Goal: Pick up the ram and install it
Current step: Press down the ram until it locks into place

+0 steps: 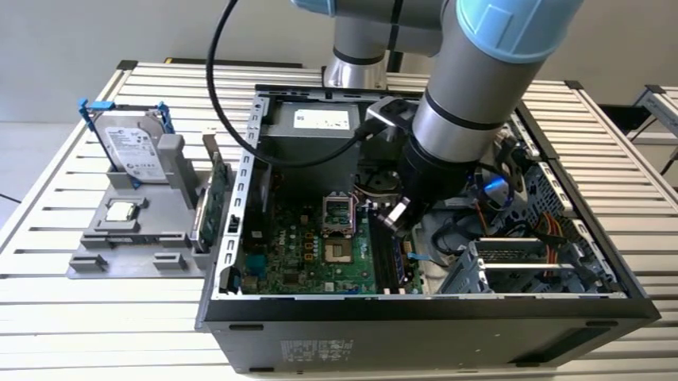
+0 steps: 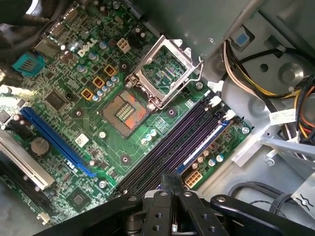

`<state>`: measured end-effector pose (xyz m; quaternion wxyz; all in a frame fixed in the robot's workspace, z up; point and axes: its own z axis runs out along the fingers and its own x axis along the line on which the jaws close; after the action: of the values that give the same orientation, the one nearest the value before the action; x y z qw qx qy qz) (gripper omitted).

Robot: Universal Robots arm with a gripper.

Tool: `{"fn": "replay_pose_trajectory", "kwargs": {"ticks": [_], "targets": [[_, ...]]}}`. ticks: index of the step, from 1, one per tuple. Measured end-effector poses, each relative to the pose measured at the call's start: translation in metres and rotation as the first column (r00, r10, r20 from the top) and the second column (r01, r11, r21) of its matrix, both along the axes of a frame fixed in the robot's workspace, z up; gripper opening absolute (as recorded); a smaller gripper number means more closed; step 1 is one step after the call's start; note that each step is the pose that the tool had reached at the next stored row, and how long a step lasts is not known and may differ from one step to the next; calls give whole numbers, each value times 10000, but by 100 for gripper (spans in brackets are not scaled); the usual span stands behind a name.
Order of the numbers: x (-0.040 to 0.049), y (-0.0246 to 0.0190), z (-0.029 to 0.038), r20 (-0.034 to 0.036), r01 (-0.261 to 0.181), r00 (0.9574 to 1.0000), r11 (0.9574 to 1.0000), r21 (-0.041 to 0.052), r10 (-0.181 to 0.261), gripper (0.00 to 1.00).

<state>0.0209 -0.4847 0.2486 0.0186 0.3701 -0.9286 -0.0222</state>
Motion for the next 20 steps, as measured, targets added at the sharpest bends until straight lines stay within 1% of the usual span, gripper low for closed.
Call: {"fn": "replay_pose_trajectory", "kwargs": {"ticks": [5, 9, 10, 17, 18, 20], "targets": [[0, 9, 1, 37, -304, 9995, 9995, -1, 304, 0], [0, 14, 0, 73, -606, 9981, 9982, -2, 606, 0], [0, 17, 0, 90, -762, 9970, 9971, -4, 762, 0], [0, 28, -3, 145, -1289, 9916, 9917, -9, 1289, 0], [0, 30, -3, 157, -1440, 9895, 9896, -11, 1440, 0], [0, 32, -4, 169, -1602, 9869, 9871, -12, 1602, 0]]}}
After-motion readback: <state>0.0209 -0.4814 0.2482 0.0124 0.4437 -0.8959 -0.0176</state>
